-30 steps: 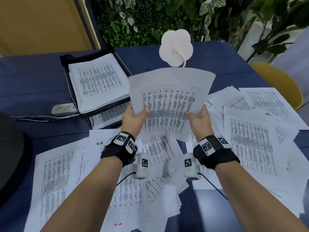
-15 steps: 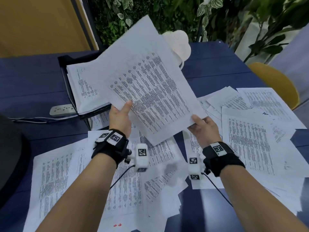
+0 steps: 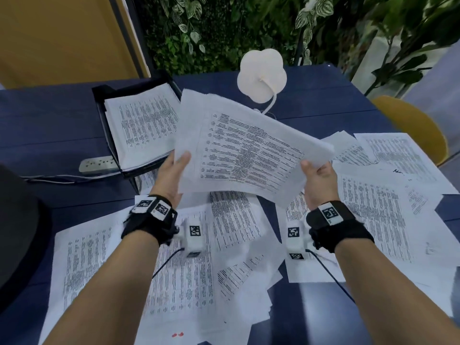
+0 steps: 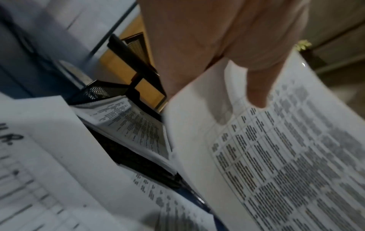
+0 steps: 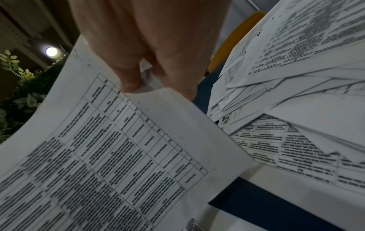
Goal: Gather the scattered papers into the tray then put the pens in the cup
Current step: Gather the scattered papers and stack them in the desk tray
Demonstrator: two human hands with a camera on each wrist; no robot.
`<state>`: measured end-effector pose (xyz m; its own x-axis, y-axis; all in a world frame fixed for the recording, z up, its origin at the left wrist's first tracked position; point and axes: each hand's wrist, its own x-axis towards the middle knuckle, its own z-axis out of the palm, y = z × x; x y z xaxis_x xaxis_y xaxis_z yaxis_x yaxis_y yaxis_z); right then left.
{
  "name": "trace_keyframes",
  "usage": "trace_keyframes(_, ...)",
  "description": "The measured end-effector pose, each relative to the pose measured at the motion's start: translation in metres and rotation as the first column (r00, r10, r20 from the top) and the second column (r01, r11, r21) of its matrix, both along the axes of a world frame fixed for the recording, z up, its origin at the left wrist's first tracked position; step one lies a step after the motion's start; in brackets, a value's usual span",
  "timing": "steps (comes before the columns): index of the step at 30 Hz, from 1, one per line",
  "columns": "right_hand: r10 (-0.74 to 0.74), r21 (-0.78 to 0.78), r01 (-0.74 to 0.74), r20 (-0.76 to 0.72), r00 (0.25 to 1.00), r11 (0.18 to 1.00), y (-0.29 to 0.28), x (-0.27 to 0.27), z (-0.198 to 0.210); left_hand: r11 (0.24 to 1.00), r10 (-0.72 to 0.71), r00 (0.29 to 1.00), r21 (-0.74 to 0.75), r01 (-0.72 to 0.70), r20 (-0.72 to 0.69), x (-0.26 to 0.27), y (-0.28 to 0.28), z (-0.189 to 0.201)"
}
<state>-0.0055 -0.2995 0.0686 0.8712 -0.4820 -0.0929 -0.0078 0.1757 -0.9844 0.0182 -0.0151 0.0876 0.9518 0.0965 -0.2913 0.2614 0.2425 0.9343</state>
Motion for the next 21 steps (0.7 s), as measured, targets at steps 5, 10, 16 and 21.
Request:
trace_keyframes(5,0.042,0.021,-0.041,-0.034,0.999,0.999,-0.002,0.002,-0.007,0.936,-0.033,0.999,0.351,0.022,0.024,-0.001,0.000,-0.014)
trace_keyframes(10,0.078,-0.067,-0.086,-0.123,0.989,0.994,-0.004,0.000,-0.021,0.926,-0.012,1.000,0.377,0.003,0.023,-0.007,-0.002,-0.029)
trace_keyframes(16,-0.002,-0.455,-0.059,-0.132,0.991,0.889,-0.006,0.006,0.002,0.894,0.017,0.999,0.448,-0.031,0.037,-0.004,-0.002,-0.028)
trace_keyframes(21,-0.028,-0.878,-0.186,-0.220,0.975,0.441,-0.001,0.010,0.033,0.914,-0.034,0.999,0.404,0.026,0.013,-0.002,0.006,-0.030)
